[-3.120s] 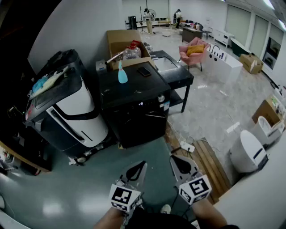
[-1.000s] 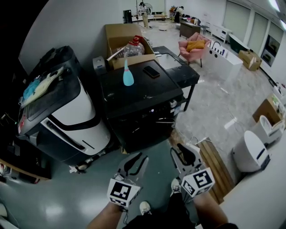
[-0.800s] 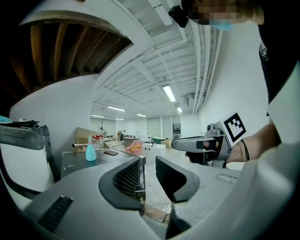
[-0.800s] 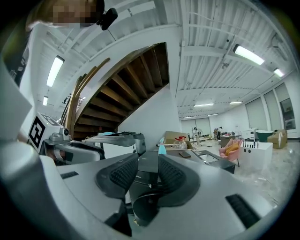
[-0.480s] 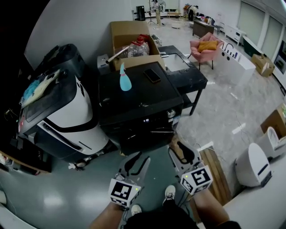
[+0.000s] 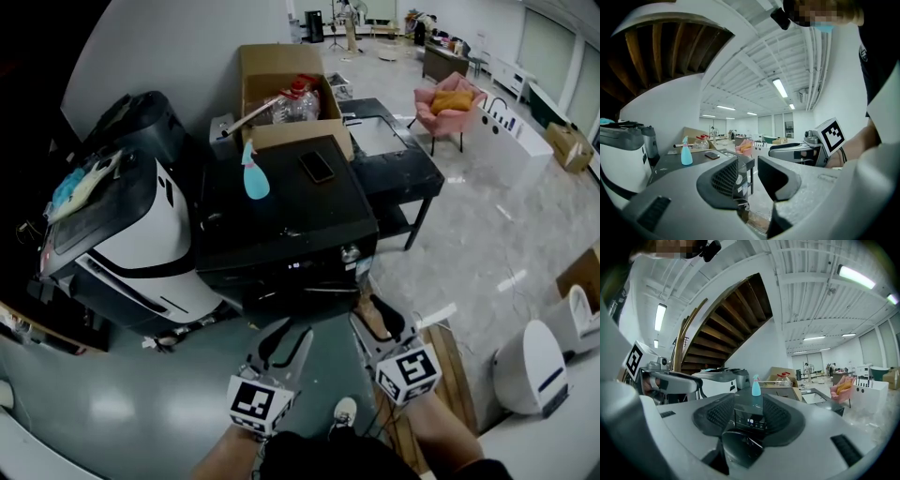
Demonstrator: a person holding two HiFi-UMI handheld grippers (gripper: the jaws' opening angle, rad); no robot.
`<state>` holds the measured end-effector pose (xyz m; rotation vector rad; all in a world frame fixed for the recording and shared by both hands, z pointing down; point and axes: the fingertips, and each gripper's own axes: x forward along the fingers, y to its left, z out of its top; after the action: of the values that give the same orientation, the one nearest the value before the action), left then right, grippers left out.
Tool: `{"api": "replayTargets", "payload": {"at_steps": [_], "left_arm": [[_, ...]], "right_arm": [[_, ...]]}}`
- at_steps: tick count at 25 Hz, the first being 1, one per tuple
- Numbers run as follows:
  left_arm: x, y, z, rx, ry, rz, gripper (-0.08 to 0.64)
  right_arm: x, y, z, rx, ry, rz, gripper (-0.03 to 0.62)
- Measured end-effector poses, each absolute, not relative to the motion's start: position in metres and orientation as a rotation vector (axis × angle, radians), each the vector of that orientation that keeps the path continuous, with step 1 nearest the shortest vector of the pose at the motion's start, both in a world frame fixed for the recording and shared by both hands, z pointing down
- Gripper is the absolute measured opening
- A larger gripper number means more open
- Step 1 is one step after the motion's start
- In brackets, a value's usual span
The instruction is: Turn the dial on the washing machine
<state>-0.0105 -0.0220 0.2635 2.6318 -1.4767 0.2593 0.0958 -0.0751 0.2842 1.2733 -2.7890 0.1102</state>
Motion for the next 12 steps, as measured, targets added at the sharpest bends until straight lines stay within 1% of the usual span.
{"api": "replayTargets", "payload": {"at_steps": [12], "left_arm": [[0.021,-0.066,0.293,2.567,-1.49,0.288,0.12]], "right_arm": [[0.119,-0.136,0.33,1.24,-2.741,0.119,0.209]]}}
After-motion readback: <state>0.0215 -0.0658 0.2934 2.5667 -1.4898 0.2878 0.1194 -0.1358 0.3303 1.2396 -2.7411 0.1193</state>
